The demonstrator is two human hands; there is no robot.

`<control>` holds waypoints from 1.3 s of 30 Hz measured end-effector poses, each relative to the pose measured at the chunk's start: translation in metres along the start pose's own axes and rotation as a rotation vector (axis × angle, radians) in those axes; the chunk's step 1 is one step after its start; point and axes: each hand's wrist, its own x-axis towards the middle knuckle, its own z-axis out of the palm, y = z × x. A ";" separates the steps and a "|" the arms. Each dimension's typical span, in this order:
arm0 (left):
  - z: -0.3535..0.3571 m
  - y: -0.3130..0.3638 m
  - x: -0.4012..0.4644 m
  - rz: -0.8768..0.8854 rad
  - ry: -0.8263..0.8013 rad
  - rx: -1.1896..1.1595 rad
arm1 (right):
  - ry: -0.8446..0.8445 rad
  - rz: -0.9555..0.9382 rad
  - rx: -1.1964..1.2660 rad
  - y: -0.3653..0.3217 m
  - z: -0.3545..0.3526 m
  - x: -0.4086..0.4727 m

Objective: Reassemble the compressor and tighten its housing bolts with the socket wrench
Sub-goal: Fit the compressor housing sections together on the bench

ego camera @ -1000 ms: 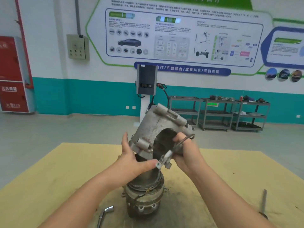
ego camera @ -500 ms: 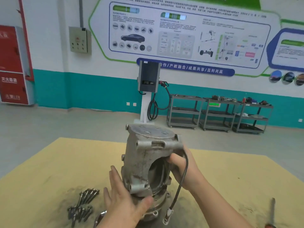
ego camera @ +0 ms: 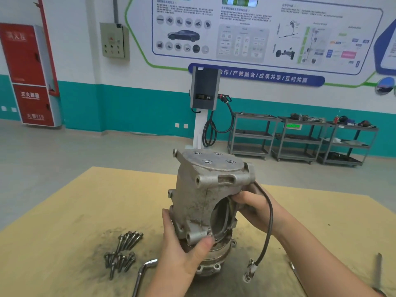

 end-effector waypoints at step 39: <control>-0.037 -0.008 -0.014 -0.098 -0.334 0.615 | 0.713 0.073 -0.434 0.004 0.122 -0.060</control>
